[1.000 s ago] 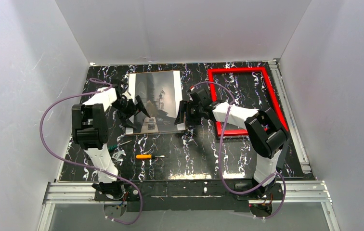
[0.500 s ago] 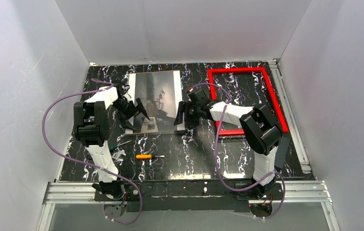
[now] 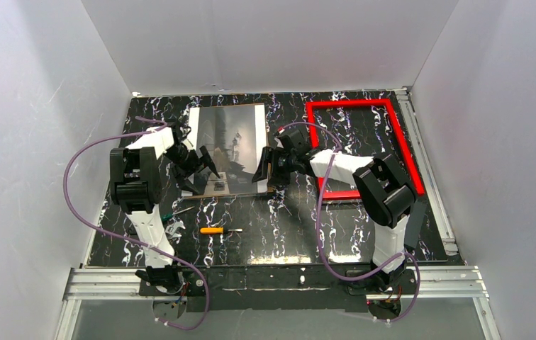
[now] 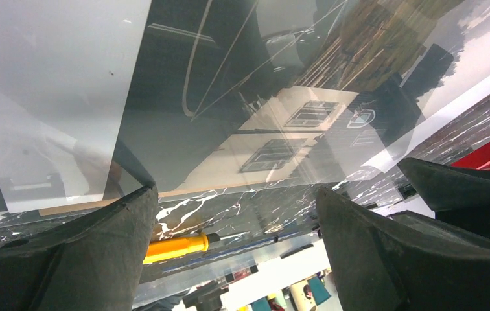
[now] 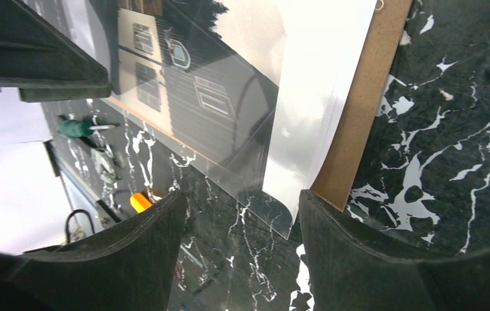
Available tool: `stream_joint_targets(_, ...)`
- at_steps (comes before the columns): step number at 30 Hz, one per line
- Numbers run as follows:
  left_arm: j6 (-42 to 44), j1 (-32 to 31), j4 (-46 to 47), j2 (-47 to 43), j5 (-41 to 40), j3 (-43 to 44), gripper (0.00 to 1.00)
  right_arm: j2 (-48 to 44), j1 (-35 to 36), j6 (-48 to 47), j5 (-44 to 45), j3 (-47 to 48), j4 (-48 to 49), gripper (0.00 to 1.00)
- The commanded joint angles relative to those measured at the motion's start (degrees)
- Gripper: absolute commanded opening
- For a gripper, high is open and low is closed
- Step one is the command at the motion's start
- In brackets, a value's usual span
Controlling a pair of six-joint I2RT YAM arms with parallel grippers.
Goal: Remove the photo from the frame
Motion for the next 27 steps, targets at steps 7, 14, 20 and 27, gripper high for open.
stream_joint_targets(7,0.1,0.3,-7.6,1.7,0.2,0.7,0.91,-0.6,-2.4,7.0,-7.5,-3.5,10.8,0.71)
stream_joint_targets(14,0.4,0.3,-8.2,1.8,-1.0,1.2,0.91,0.0,-3.7,10.6,-8.2,-7.3,13.3,0.7)
stream_joint_targets(20,0.5,0.3,-8.8,2.2,-1.3,1.3,0.91,0.6,-4.3,12.2,-8.2,-9.1,14.6,0.69)
stream_joint_targets(27,0.4,0.3,-8.8,2.4,-1.4,1.4,0.91,2.8,-4.9,17.8,-13.1,-11.5,24.3,0.63)
